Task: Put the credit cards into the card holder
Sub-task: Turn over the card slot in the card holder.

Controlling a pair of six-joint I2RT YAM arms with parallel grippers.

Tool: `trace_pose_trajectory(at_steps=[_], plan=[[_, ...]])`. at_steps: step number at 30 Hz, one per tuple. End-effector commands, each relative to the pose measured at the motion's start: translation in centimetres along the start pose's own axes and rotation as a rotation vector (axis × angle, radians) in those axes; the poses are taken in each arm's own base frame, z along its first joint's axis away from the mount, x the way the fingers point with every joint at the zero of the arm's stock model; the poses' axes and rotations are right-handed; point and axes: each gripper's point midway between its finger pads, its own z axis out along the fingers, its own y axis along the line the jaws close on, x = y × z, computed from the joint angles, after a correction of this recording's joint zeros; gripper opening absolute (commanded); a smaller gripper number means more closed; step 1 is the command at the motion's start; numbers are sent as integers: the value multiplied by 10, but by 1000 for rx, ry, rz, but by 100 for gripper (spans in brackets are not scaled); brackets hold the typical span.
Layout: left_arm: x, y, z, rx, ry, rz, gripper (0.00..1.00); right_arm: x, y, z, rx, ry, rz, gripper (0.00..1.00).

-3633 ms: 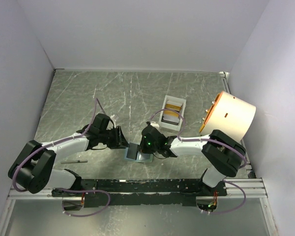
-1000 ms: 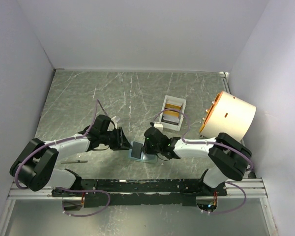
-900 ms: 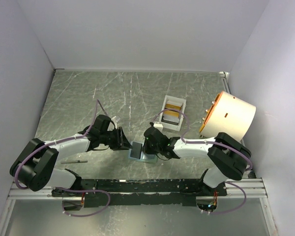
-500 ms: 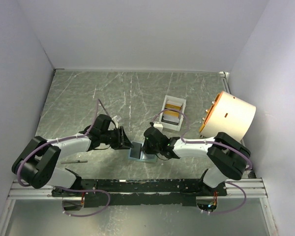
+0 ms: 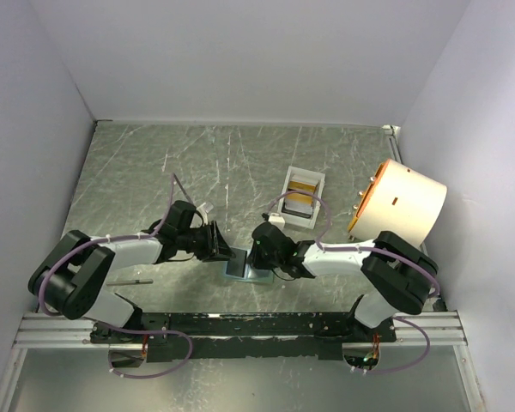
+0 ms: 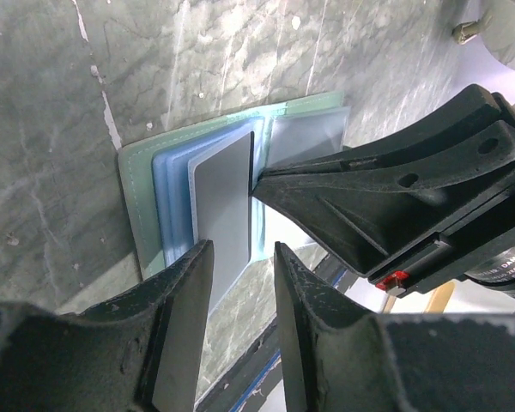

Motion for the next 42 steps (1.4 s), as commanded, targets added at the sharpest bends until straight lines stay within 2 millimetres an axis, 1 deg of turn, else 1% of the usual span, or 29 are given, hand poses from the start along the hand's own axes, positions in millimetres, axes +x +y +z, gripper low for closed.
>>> trace_pose_trajectory(at_steps=[1, 7, 11, 19, 21, 25, 27, 29, 36, 42], plan=[[-4, -11, -1, 28, -8, 30, 45, 22, -29, 2, 76, 53, -12, 10], [-12, 3, -11, -99, -60, 46, 45, 25, -33, 2, 86, 59, -20, 9], [-12, 3, -13, -94, -70, 53, 46, 26, -33, 3, 84, 64, -21, 9], [-4, 7, -6, -71, -35, 33, 47, 25, -32, 3, 87, 66, -24, 9], [-4, 6, -5, -66, -36, 28, 47, 22, -25, 0, 67, 65, -20, 9], [-5, 6, -7, -72, -46, 25, 47, 8, 4, -11, -32, 44, -2, 10], [-6, 5, -8, -71, -52, 19, 47, -2, 11, -14, -43, 21, -1, 10], [-6, 3, -9, -65, -55, 14, 47, -4, 14, -14, -41, 18, -5, 11], [-5, 5, -10, -76, -55, 17, 47, 0, 15, -7, -42, 39, 9, 14], [-3, 5, -10, -64, -50, 15, 47, 7, 2, 0, 11, 53, -1, 13]])
